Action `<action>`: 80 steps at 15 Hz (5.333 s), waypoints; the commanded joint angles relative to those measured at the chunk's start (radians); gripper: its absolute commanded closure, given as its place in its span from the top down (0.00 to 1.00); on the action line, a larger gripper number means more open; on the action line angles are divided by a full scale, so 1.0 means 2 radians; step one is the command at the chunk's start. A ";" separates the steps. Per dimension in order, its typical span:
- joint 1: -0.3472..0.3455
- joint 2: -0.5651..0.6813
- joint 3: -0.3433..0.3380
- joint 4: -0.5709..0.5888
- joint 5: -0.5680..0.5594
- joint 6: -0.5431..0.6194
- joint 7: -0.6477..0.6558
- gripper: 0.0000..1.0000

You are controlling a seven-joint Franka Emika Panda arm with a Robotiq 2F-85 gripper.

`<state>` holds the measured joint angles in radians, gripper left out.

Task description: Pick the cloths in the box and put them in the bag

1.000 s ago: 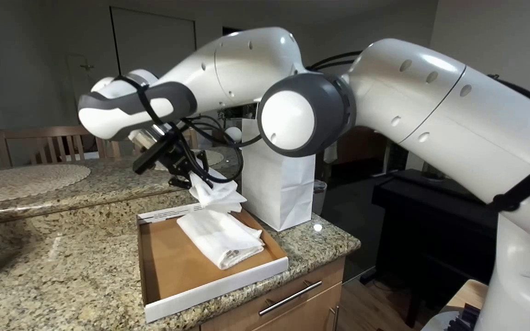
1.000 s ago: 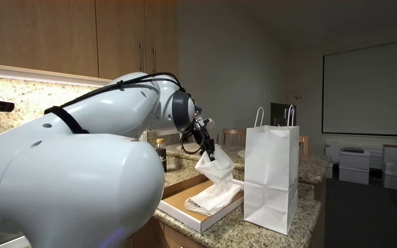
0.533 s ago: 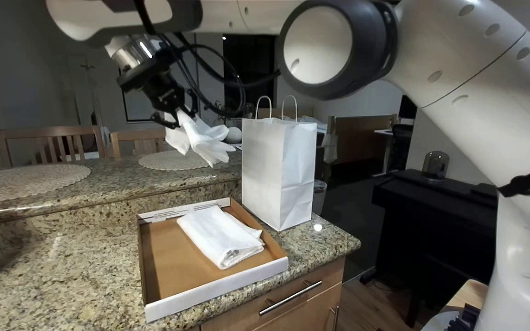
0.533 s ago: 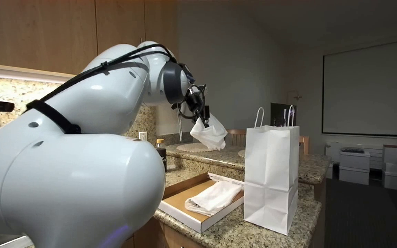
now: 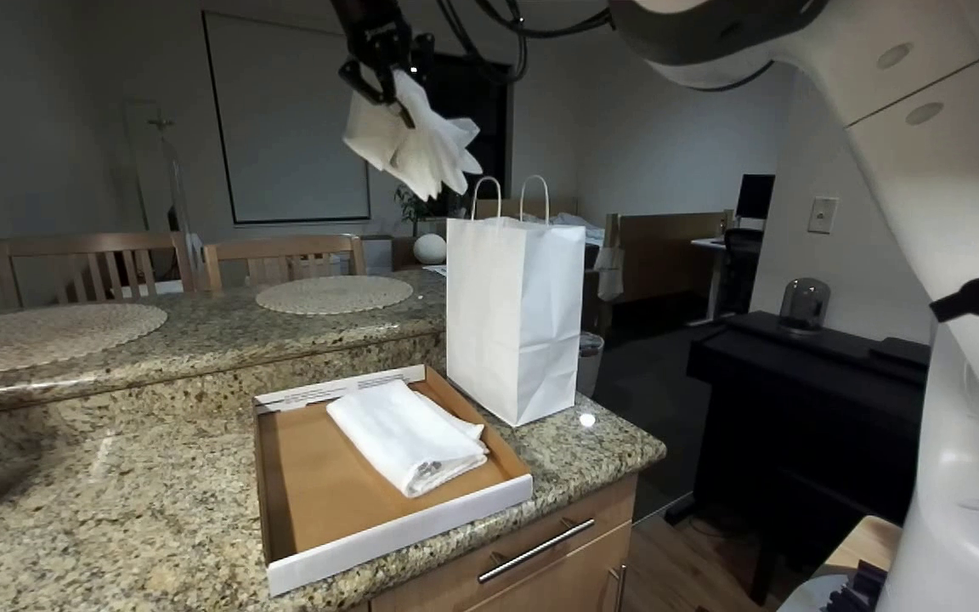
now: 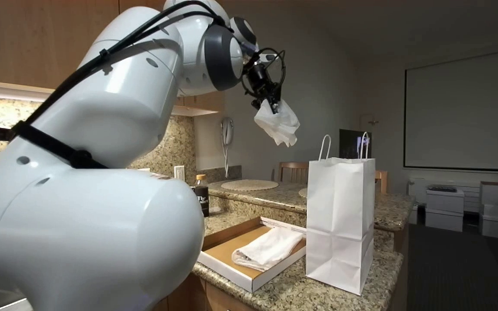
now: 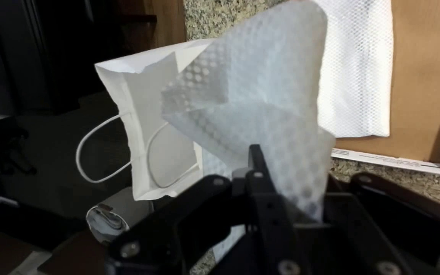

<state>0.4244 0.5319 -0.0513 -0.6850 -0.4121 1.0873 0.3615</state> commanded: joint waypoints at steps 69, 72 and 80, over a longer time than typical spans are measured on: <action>-0.158 -0.267 0.022 -0.445 0.139 0.298 -0.088 1.00; -0.132 -0.284 0.066 -0.473 0.110 0.302 -0.041 1.00; -0.093 -0.261 0.131 -0.476 0.120 0.297 0.029 1.00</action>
<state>0.2424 0.0080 0.2006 -1.6166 -0.1956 1.6529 0.3867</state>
